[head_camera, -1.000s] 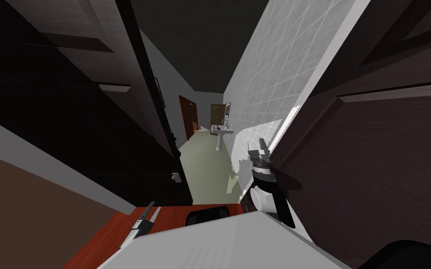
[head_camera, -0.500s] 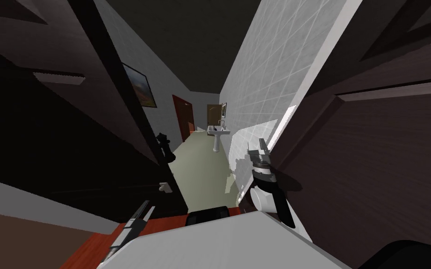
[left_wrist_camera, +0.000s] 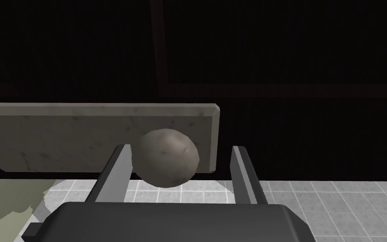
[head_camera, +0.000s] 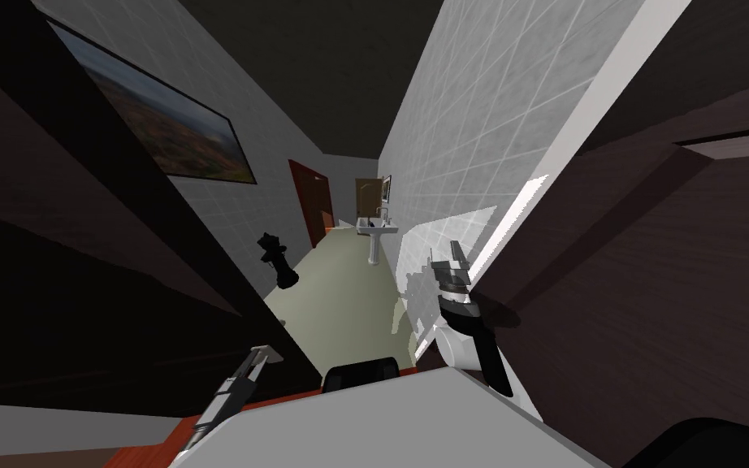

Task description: Pull the door open

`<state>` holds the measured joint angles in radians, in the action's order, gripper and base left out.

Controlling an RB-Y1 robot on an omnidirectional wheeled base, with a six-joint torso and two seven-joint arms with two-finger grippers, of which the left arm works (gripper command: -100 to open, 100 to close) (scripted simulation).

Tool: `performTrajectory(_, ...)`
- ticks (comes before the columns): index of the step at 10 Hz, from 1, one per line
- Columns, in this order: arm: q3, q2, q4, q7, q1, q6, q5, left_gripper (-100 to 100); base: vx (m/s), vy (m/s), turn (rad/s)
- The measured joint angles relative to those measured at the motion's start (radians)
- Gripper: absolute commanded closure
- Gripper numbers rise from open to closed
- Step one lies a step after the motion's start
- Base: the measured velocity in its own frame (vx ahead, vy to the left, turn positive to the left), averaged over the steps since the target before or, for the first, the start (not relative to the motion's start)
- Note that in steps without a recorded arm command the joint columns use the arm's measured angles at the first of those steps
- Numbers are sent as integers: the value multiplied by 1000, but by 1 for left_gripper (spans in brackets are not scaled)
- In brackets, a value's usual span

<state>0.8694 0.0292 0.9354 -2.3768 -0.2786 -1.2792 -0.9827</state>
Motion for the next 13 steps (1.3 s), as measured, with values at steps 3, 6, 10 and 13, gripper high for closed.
performTrajectory(3,-4,-2,-3,1,1,6,-4,100,-7,1,-3)
performTrajectory(6,-7,0,-6,16,0,9,2,100,-16,6,-33)
performTrajectory(10,-23,2,1,89,-3,24,24,100,-30,13,-44)
performTrajectory(13,-36,12,-13,150,3,32,48,100,-37,13,-56)
